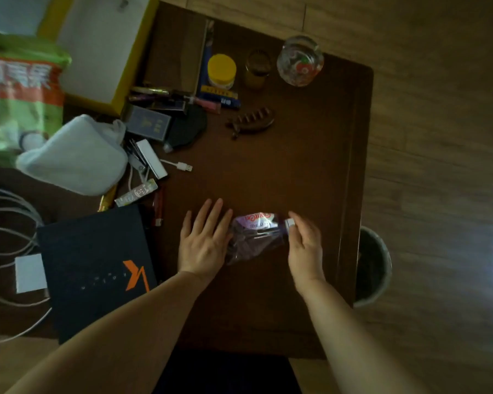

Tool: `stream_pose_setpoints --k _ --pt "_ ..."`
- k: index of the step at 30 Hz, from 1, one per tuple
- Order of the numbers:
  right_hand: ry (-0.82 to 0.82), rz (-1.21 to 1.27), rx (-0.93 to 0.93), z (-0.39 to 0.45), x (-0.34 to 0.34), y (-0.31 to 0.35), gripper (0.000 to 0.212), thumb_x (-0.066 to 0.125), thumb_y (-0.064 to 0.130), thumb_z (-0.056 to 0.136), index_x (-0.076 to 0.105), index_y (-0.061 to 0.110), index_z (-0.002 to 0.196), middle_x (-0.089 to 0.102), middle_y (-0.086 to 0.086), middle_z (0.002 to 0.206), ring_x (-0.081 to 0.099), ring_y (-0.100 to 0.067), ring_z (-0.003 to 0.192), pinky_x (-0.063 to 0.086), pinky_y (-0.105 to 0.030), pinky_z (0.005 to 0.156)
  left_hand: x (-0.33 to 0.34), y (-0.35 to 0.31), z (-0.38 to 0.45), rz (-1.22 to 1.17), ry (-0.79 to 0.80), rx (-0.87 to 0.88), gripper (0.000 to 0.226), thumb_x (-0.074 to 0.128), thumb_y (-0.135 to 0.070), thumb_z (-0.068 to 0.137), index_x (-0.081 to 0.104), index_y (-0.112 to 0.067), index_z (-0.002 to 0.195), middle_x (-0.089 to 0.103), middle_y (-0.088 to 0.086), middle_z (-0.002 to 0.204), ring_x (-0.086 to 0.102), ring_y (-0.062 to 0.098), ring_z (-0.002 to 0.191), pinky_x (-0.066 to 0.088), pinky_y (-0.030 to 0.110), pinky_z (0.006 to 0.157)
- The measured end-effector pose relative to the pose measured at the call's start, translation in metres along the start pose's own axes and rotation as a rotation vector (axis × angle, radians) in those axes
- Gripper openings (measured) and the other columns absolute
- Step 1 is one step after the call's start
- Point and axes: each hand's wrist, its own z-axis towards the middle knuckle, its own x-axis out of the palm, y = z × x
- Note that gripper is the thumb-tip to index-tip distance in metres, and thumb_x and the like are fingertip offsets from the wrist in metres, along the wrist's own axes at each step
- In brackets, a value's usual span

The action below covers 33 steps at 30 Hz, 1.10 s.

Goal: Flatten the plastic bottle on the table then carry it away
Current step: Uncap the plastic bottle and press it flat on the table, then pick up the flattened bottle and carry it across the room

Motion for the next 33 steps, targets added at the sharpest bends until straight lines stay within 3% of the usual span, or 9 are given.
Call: stream_pose_setpoints --k 2,5,7,10,16,21,27,31,33 --pt "0.129 0.128 0.148 -0.008 -0.005 -0.004 0.044 0.041 0.024 0.101 0.038 0.037 0.143 0.046 0.004 0.14 0.054 -0.017 0.123 0.053 -0.029 0.088 -0.006 -0.002 0.002 -0.035 0.076 -0.037 0.055 0.032 -0.042 0.093 0.035 -0.02 0.143 0.029 0.004 0.156 0.019 0.023 0.146 0.017 0.05 0.116" --pt "0.129 0.186 0.236 -0.017 -0.012 0.006 0.041 0.048 0.016 0.098 0.043 0.033 0.136 0.055 0.008 0.113 0.066 -0.012 0.094 0.055 -0.022 0.067 -0.022 0.0 0.005 -0.156 0.213 -0.076 0.064 0.032 -0.044 0.095 0.013 -0.018 0.15 0.007 0.003 0.161 -0.002 0.02 0.148 0.004 0.042 0.12" --pt "0.154 0.148 0.255 -0.029 -0.022 0.012 0.033 0.051 0.017 0.097 0.046 0.032 0.126 0.054 0.013 0.099 0.068 -0.01 0.083 0.055 -0.019 0.059 -0.042 0.002 -0.003 -0.235 0.234 -0.099 0.064 0.033 -0.043 0.096 0.011 -0.016 0.15 0.011 0.005 0.16 0.004 0.021 0.148 0.007 0.04 0.121" --pt "0.198 0.055 0.221 -0.055 -0.036 0.013 0.02 0.055 0.018 0.095 0.046 0.029 0.11 0.06 0.002 0.105 0.07 -0.013 0.08 0.055 -0.017 0.051 -0.073 0.003 -0.035 -0.31 0.177 -0.167 0.06 0.035 -0.041 0.096 0.02 -0.015 0.148 0.024 0.005 0.157 0.017 0.021 0.146 0.016 0.04 0.121" --pt "0.034 0.002 0.246 -0.114 -0.06 0.017 0.03 0.063 0.024 0.091 0.048 0.016 0.116 0.065 -0.001 0.094 0.072 -0.014 0.069 0.056 -0.022 0.054 -0.124 -0.004 -0.123 -0.388 0.241 -0.192 0.053 0.036 -0.039 0.096 0.028 -0.022 0.146 0.027 -0.003 0.156 0.016 0.015 0.146 0.017 0.037 0.121" --pt "-0.073 -0.026 0.292 -0.141 -0.065 0.015 0.033 0.066 0.023 0.088 0.051 0.009 0.114 0.066 -0.002 0.085 0.069 -0.012 0.065 0.052 -0.019 0.051 -0.134 0.025 -0.215 -0.35 0.335 -0.308 0.048 0.046 -0.032 0.094 0.041 -0.019 0.14 0.042 -0.002 0.148 0.031 0.016 0.14 0.03 0.032 0.115" --pt "-0.046 -0.123 0.371 -0.159 -0.068 0.009 0.03 0.067 0.028 0.087 0.05 0.013 0.107 0.061 0.002 0.085 0.066 -0.01 0.066 0.052 -0.023 0.055 -0.134 0.04 -0.262 -0.345 0.468 -0.387 0.047 0.049 -0.024 0.092 0.042 -0.018 0.138 0.051 0.002 0.141 0.045 0.021 0.129 0.037 0.03 0.104" --pt "0.027 -0.28 0.44 -0.201 -0.09 -0.007 0.039 0.068 0.039 0.085 0.051 0.01 0.106 0.066 -0.005 0.095 0.07 -0.024 0.084 0.058 -0.037 0.073 -0.145 0.044 -0.271 -0.272 0.581 -0.413 0.044 0.047 -0.029 0.093 0.045 -0.012 0.134 0.052 0.011 0.138 0.045 0.03 0.128 0.038 0.034 0.102" --pt "0.028 -0.315 0.425 -0.23 -0.1 -0.019 0.04 0.068 0.044 0.083 0.053 0.011 0.1 0.07 -0.007 0.094 0.071 -0.025 0.084 0.057 -0.037 0.074 -0.153 0.047 -0.268 -0.257 0.627 -0.403 0.047 0.047 -0.03 0.094 0.044 -0.011 0.136 0.051 0.013 0.14 0.045 0.032 0.129 0.038 0.035 0.103"
